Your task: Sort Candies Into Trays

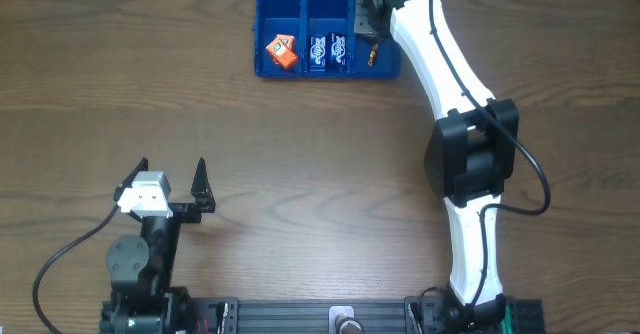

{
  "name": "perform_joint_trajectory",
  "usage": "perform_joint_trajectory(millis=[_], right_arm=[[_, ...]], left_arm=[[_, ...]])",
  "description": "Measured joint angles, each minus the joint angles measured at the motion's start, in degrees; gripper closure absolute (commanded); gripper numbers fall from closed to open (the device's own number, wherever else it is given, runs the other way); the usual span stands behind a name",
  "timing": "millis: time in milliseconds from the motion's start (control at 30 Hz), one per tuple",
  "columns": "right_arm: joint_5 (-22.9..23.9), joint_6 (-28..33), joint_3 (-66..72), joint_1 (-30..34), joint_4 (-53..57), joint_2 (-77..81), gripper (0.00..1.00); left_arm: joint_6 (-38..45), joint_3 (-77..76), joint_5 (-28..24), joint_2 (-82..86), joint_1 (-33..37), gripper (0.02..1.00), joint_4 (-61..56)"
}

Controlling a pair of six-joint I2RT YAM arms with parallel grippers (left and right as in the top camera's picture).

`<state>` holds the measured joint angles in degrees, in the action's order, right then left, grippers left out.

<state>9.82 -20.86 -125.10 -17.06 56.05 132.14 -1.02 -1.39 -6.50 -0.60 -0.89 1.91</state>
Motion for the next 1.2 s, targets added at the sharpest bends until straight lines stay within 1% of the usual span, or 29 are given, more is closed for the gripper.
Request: perform_joint_trajectory(millis=[33, 100, 133, 233, 333, 400, 467, 633, 667, 700, 833, 933, 1067, 1100, 1200], right_arm=[[-0.2, 0.0, 0.0, 0.0, 0.0, 0.0, 0.336], [-0.5, 0.1, 0.0, 0.0, 0.0, 0.0, 0.242], [-0.7, 0.2, 0.0, 0.0, 0.0, 0.0, 0.224], [-1.0, 0.6, 0.1, 0.1, 0.0, -0.1, 0.001], [-0.7, 1.2, 2.6, 0.2, -0.7, -2.4, 0.003], [0.0, 1.7, 7.5, 0.4, -1.6, -8.2, 0.003], [1.0, 2.5, 14.6, 1.0, -4.0, -17.6, 0.003], [6.0, 3.8, 32.6, 3.1, -7.6, -44.3, 0.003], [7.4, 4.0, 38.6, 3.1, -7.6, -52.5, 0.003], [7.8, 4.2, 43.4, 3.0, -11.1, -56.8, 0.003], [8.4, 4.6, 69.9, 3.0, -19.3, -77.4, 0.003], [8.7, 5.0, 84.7, 3.5, -26.9, -88.2, 0.003], [7.8, 5.2, 99.2, 6.4, -35.3, -100.2, 0.003], [6.8, 5.2, 103.2, 7.8, -38.2, -104.4, 0.003], [4.9, 5.2, 109.3, 8.9, -44.1, -110.8, 0.003]], left_arm=[[0.0, 0.0, 0.0, 0.0, 0.0, 0.020, 0.0], [0.0, 0.0, 0.0, 0.0, 0.0, 0.020, 0.0], [0.0, 0.0, 0.0, 0.0, 0.0, 0.020, 0.0], [0.0, 0.0, 0.0, 0.0, 0.0, 0.023, 0.0], [0.0, 0.0, 0.0, 0.0, 0.0, 0.020, 0.0], [0.0, 0.0, 0.0, 0.0, 0.0, 0.020, 0.0], [0.0, 0.0, 0.0, 0.0, 0.0, 0.020, 0.0], [0.0, 0.0, 0.0, 0.0, 0.0, 0.023, 0.0], [0.0, 0.0, 0.0, 0.0, 0.0, 0.023, 0.0], [0.0, 0.0, 0.0, 0.0, 0.0, 0.020, 0.0], [0.0, 0.0, 0.0, 0.0, 0.0, 0.020, 0.0], [0.0, 0.0, 0.0, 0.0, 0.0, 0.020, 0.1], [0.0, 0.0, 0.0, 0.0, 0.0, 0.020, 0.1], [0.0, 0.0, 0.0, 0.0, 0.0, 0.020, 0.1], [0.0, 0.0, 0.0, 0.0, 0.0, 0.020, 0.1]])
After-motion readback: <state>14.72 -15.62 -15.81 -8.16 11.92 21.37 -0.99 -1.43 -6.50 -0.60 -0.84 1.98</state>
